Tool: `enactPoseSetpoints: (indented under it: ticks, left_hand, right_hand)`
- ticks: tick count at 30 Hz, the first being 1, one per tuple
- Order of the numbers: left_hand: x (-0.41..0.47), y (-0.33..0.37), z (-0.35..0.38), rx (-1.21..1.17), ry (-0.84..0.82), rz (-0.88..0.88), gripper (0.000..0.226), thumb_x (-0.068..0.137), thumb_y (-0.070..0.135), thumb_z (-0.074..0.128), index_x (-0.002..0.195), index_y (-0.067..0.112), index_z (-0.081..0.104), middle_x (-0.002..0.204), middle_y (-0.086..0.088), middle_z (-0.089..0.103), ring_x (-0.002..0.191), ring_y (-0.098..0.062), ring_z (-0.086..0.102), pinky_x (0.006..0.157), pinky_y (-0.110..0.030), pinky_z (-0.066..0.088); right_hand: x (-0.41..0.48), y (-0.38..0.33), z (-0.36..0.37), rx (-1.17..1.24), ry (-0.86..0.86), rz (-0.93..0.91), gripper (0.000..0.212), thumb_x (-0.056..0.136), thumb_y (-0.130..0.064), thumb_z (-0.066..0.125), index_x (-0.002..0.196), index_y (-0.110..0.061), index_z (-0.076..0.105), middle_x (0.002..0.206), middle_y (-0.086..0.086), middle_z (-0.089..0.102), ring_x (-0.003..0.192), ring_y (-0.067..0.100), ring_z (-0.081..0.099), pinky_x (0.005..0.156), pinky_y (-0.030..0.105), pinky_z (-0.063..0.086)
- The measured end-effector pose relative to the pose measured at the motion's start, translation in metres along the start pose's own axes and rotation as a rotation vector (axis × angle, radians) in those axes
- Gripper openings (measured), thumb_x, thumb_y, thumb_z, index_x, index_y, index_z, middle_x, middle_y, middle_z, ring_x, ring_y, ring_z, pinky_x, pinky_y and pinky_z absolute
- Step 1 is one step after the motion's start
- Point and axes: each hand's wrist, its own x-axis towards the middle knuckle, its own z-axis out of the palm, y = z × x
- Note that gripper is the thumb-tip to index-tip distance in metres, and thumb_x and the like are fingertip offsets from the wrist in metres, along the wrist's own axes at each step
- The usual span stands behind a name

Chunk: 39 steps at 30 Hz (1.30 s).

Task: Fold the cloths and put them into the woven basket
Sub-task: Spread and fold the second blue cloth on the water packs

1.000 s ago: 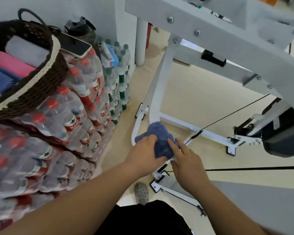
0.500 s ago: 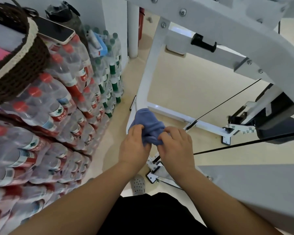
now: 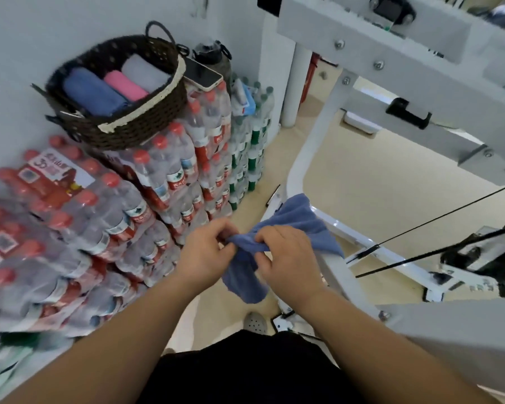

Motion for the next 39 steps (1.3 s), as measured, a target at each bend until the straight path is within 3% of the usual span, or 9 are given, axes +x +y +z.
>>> enactPoseSetpoints:
  ticks: [3, 8, 13, 16, 19, 23, 27, 34, 39]
  left_hand:
    - [-0.027, -0.018, -0.040, -0.004, 0.053, -0.059, 0.023, 0.081, 0.002, 0.069, 0.075, 0.023, 0.062, 0.071, 0.003, 0.062, 0.067, -0.012, 0.057, 0.060, -0.027, 0.048]
    - [-0.090, -0.053, -0.107, -0.026, 0.205, -0.139, 0.023, 0.083, 0.000, 0.071, 0.071, 0.015, 0.058, 0.066, -0.002, 0.055, 0.060, -0.005, 0.049, 0.056, -0.011, 0.040]
    - [-0.159, -0.091, -0.180, -0.108, 0.185, -0.188, 0.015, 0.085, 0.007, 0.074, 0.076, 0.008, 0.061, 0.070, -0.016, 0.061, 0.060, -0.022, 0.055, 0.057, -0.032, 0.045]
    - [-0.198, -0.117, -0.212, -0.190, 0.114, -0.205, 0.016, 0.090, 0.014, 0.071, 0.077, 0.018, 0.063, 0.072, -0.007, 0.064, 0.063, -0.015, 0.057, 0.061, -0.029, 0.047]
    - [-0.230, -0.139, -0.235, -0.265, 0.217, -0.249, 0.014, 0.087, 0.029, 0.066, 0.080, 0.018, 0.063, 0.077, -0.012, 0.065, 0.070, -0.024, 0.061, 0.069, -0.040, 0.049]
    - [-0.265, -0.160, -0.260, -0.153, 0.404, -0.316, 0.013, 0.095, 0.016, 0.062, 0.082, 0.013, 0.059, 0.078, -0.013, 0.061, 0.068, -0.013, 0.051, 0.069, -0.033, 0.046]
    - [-0.290, -0.172, -0.285, -0.129, 0.486, -0.350, 0.015, 0.097, 0.015, 0.057, 0.084, 0.019, 0.056, 0.072, 0.001, 0.056, 0.061, -0.004, 0.045, 0.059, -0.015, 0.038]
    - [-0.298, -0.179, -0.292, -0.026, 0.411, -0.414, 0.010, 0.098, 0.019, 0.054, 0.089, 0.022, 0.054, 0.083, 0.000, 0.061, 0.077, -0.016, 0.055, 0.069, -0.029, 0.044]
    - [-0.285, -0.183, -0.300, 0.149, 0.471, -0.496, 0.008, 0.098, 0.024, 0.055, 0.089, 0.023, 0.054, 0.079, 0.002, 0.061, 0.077, -0.019, 0.055, 0.068, -0.035, 0.044]
  right_hand:
    - [0.014, -0.033, 0.006, 0.010, -0.088, -0.085, 0.004, 0.082, -0.023, 0.054, 0.081, -0.019, 0.054, 0.075, -0.003, 0.057, 0.069, 0.021, 0.051, 0.063, 0.040, 0.043]
    - [0.028, -0.099, 0.036, 0.018, -0.272, -0.190, 0.003, 0.083, -0.024, 0.047, 0.081, -0.022, 0.047, 0.074, -0.003, 0.051, 0.067, 0.020, 0.045, 0.059, 0.036, 0.041]
    - [0.030, -0.182, 0.072, 0.094, -0.425, -0.253, 0.012, 0.090, -0.019, 0.055, 0.078, -0.020, 0.051, 0.068, -0.004, 0.046, 0.059, 0.013, 0.037, 0.055, 0.029, 0.035]
    - [0.027, -0.225, 0.093, 0.157, -0.487, -0.266, 0.018, 0.087, -0.013, 0.060, 0.077, -0.023, 0.047, 0.069, -0.005, 0.045, 0.062, 0.010, 0.041, 0.058, 0.029, 0.037]
    - [0.020, -0.265, 0.113, 0.219, -0.474, -0.304, 0.026, 0.083, -0.014, 0.067, 0.075, -0.027, 0.046, 0.067, -0.010, 0.044, 0.066, 0.002, 0.044, 0.056, 0.019, 0.029]
    - [0.016, -0.301, 0.139, 0.253, -0.570, -0.330, 0.021, 0.076, -0.023, 0.078, 0.081, -0.024, 0.058, 0.077, -0.009, 0.057, 0.074, 0.009, 0.051, 0.063, 0.026, 0.041]
    - [0.015, -0.324, 0.156, 0.252, -0.713, -0.329, 0.022, 0.076, -0.025, 0.080, 0.084, -0.029, 0.060, 0.074, -0.014, 0.056, 0.071, 0.004, 0.051, 0.059, 0.016, 0.035]
    - [0.034, -0.322, 0.170, 0.081, -0.868, -0.347, 0.020, 0.073, -0.025, 0.077, 0.090, -0.026, 0.066, 0.084, -0.008, 0.064, 0.076, 0.013, 0.060, 0.067, 0.038, 0.052]
    - [0.063, -0.291, 0.172, -0.117, -0.912, -0.422, 0.023, 0.078, -0.021, 0.076, 0.077, -0.031, 0.055, 0.077, -0.012, 0.053, 0.071, 0.009, 0.051, 0.062, 0.030, 0.043]
